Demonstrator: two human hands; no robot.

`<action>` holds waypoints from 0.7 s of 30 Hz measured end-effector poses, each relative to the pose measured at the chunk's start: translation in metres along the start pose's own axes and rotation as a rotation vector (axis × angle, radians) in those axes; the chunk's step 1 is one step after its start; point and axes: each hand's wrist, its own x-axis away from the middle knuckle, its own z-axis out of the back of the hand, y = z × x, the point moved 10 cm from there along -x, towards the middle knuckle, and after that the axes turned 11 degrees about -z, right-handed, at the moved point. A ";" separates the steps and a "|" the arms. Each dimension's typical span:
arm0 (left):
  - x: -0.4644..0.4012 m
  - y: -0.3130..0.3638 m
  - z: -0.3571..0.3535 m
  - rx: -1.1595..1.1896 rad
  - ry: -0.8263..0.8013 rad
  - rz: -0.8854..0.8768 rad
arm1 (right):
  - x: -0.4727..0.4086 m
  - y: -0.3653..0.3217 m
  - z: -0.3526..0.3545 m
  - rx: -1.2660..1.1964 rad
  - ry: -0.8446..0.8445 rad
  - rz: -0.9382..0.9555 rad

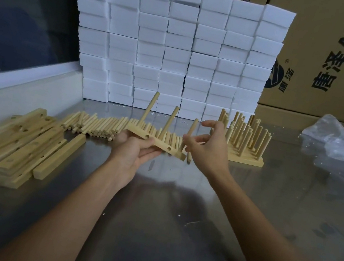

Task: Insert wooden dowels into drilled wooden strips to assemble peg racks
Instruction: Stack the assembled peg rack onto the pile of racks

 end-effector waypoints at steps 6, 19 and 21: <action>0.001 -0.004 0.009 -0.059 0.061 -0.024 | 0.043 -0.031 -0.032 0.493 0.025 0.506; 0.013 -0.017 -0.015 -0.200 -0.097 0.027 | 0.052 -0.016 -0.021 0.691 -0.037 0.544; 0.012 -0.015 -0.012 -0.201 -0.078 0.024 | 0.041 -0.005 -0.002 0.676 -0.014 0.470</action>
